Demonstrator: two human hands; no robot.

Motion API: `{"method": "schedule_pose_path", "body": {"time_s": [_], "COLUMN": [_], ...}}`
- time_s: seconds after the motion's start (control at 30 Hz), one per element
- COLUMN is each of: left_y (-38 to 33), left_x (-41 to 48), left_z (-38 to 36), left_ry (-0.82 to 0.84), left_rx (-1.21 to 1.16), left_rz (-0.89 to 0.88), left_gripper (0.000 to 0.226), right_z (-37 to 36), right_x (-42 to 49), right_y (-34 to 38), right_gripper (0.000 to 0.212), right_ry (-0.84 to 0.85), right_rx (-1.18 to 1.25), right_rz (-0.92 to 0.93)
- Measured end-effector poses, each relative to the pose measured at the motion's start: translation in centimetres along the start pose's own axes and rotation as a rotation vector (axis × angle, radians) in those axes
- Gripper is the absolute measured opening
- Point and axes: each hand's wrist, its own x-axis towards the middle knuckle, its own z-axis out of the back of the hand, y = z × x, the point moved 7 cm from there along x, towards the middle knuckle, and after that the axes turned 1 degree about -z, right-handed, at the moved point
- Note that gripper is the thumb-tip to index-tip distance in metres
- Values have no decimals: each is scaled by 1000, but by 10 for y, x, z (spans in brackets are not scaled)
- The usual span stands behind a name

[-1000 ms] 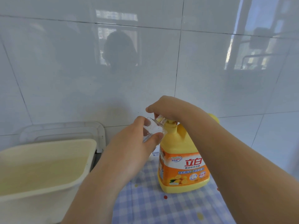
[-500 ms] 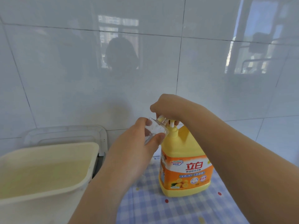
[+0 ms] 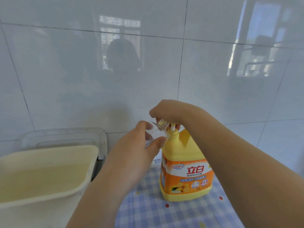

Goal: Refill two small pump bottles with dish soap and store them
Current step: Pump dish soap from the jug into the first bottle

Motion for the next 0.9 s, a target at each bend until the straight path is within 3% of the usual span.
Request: {"method": "schedule_pose_path", "body": {"time_s": [0.3,0.47,0.9], "left_y": [3,5,2], "left_x": [1,1,1], "left_z": [-4,-6,-3], "left_ry": [34,64,39], "left_rx": [9,20,27], "left_rz": [0,8,-9], "left_gripper": [38,38,38], "right_z": [-3,-4,-5], "right_x": [-4,-8,1], "right_y": [-1,1,-2], "right_gripper": [22,32,11], "right_ry": [-14,-33,-40], "right_rx": [-18,-30,8], "right_rz": [40,69,20]}}
